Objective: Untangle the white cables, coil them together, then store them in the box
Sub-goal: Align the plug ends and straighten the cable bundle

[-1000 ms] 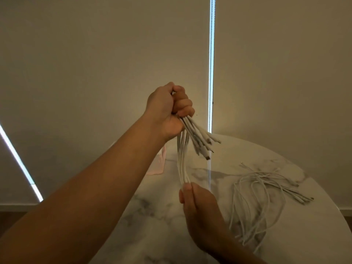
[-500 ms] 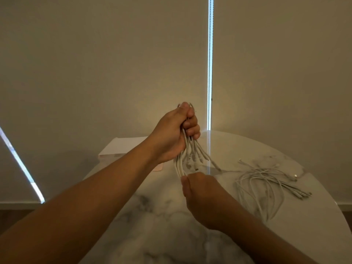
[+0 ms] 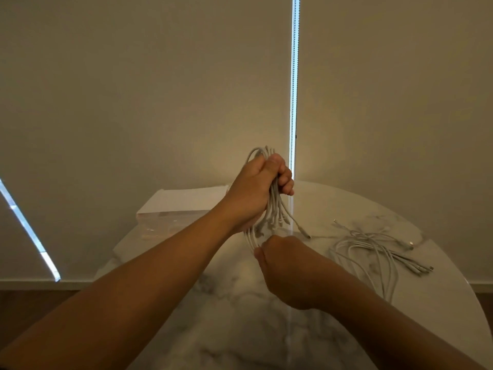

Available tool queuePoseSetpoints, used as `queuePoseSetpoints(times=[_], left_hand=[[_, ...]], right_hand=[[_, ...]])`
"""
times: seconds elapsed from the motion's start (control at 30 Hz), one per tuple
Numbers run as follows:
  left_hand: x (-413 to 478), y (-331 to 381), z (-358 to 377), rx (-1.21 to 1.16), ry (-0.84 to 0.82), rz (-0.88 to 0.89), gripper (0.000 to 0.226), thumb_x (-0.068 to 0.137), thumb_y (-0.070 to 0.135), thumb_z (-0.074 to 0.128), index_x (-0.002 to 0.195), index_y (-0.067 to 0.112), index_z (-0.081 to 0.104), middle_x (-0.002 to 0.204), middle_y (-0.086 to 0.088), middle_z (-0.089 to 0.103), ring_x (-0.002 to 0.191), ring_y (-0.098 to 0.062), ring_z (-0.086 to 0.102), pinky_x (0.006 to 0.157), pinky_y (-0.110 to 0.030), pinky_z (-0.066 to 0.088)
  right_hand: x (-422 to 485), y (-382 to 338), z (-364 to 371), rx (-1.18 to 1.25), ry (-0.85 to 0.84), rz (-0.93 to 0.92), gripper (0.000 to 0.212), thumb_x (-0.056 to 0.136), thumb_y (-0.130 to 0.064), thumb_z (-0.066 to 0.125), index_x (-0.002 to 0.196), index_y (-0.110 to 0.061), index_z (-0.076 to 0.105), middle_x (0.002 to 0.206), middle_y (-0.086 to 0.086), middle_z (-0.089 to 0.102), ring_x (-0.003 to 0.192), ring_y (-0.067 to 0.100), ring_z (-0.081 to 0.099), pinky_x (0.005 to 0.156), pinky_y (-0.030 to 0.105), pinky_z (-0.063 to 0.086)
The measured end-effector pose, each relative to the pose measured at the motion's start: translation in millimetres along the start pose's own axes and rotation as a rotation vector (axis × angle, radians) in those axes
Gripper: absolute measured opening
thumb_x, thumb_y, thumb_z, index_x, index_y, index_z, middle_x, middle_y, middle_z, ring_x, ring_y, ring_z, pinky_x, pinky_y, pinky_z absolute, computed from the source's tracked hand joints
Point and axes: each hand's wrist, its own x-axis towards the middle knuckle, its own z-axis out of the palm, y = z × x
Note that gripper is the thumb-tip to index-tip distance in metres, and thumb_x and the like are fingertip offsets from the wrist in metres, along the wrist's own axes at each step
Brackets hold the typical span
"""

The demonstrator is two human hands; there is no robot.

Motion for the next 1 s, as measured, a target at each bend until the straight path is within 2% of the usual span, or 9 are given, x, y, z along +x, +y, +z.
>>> queuePoseSetpoints(times=[0.07, 0.17, 0.27, 0.43, 0.53, 0.7, 0.8, 0.9, 1.0], left_hand=[[4, 5, -1, -0.105, 0.055, -0.017, 0.032, 0.107, 0.02, 0.029, 0.079, 0.011, 0.042, 0.063, -0.002, 0.038, 0.055, -0.015, 0.041, 0.058, -0.028, 0.044], [6, 8, 1, -0.267, 0.077, -0.08, 0.033, 0.107, 0.023, 0.029, 0.076, 0.014, 0.04, 0.057, 0.004, 0.03, 0.043, -0.008, 0.025, 0.042, -0.021, 0.023], [4, 10, 6, -0.315, 0.095, -0.099, 0.034, 0.104, 0.02, 0.031, 0.071, 0.016, 0.039, 0.053, 0.006, 0.026, 0.04, -0.006, 0.019, 0.043, -0.022, 0.012], [2, 22, 15, -0.39, 0.095, -0.09, 0.037, 0.104, 0.024, 0.031, 0.068, 0.018, 0.037, 0.053, 0.006, 0.023, 0.041, -0.007, 0.016, 0.045, -0.024, 0.01], [4, 22, 14, -0.351, 0.086, -0.043, 0.035, 0.104, 0.022, 0.03, 0.07, 0.017, 0.036, 0.053, 0.005, 0.025, 0.043, -0.008, 0.018, 0.046, -0.025, 0.016], [-1, 9, 5, -0.213, -0.036, -0.027, 0.036, 0.107, 0.027, 0.029, 0.075, 0.013, 0.038, 0.061, -0.001, 0.028, 0.052, -0.013, 0.028, 0.054, -0.027, 0.032], [-8, 3, 4, -0.063, -0.114, -0.02, 0.032, 0.106, 0.028, 0.032, 0.08, 0.011, 0.04, 0.063, -0.002, 0.033, 0.056, -0.013, 0.038, 0.061, -0.027, 0.041], [-11, 0, 2, 0.144, -0.174, 0.019, 0.031, 0.105, 0.029, 0.032, 0.083, 0.009, 0.043, 0.065, -0.002, 0.041, 0.06, -0.014, 0.047, 0.069, -0.027, 0.049], [-14, -1, 3, 0.376, -0.197, 0.063, 0.034, 0.105, 0.027, 0.03, 0.083, 0.008, 0.047, 0.068, -0.001, 0.054, 0.065, -0.011, 0.058, 0.072, -0.018, 0.051]], right_hand=[[0, -2, 9, 0.035, -0.022, -0.018, 0.026, 0.102, -0.017, 0.041, 0.121, -0.006, 0.054, 0.085, -0.002, 0.034, 0.073, 0.012, 0.04, 0.069, 0.021, 0.036], [1, -5, 22, 0.098, 0.004, -0.009, 0.019, 0.101, -0.018, 0.043, 0.107, -0.006, 0.057, 0.076, -0.006, 0.034, 0.066, 0.006, 0.041, 0.06, 0.015, 0.035], [7, -6, 31, 0.174, -0.002, 0.056, 0.015, 0.1, -0.017, 0.046, 0.105, -0.007, 0.057, 0.078, -0.005, 0.042, 0.067, 0.007, 0.046, 0.062, 0.017, 0.04], [13, -13, 36, 0.185, 0.076, 0.058, 0.012, 0.101, -0.016, 0.042, 0.102, -0.013, 0.053, 0.074, -0.007, 0.034, 0.064, 0.003, 0.037, 0.058, 0.016, 0.031], [8, -16, 30, 0.134, 0.107, -0.005, 0.016, 0.103, -0.015, 0.038, 0.097, -0.011, 0.052, 0.072, -0.007, 0.029, 0.062, 0.004, 0.034, 0.055, 0.013, 0.025], [-2, -8, 6, 0.162, -0.006, 0.055, 0.022, 0.105, -0.019, 0.037, 0.087, -0.014, 0.048, 0.075, -0.003, 0.037, 0.078, 0.018, 0.052, 0.071, 0.026, 0.046], [-7, -3, -11, 0.046, -0.062, 0.013, 0.022, 0.106, -0.018, 0.033, 0.092, -0.012, 0.05, 0.072, -0.002, 0.033, 0.067, 0.014, 0.041, 0.059, 0.015, 0.033], [-10, 1, -19, -0.049, -0.105, -0.017, 0.026, 0.106, -0.017, 0.029, 0.089, -0.01, 0.047, 0.072, 0.0, 0.03, 0.061, 0.01, 0.029, 0.051, 0.017, 0.022], [-10, 5, -23, -0.057, -0.075, 0.037, 0.026, 0.107, -0.02, 0.03, 0.091, -0.011, 0.048, 0.071, -0.002, 0.034, 0.068, 0.016, 0.042, 0.059, 0.023, 0.033]])
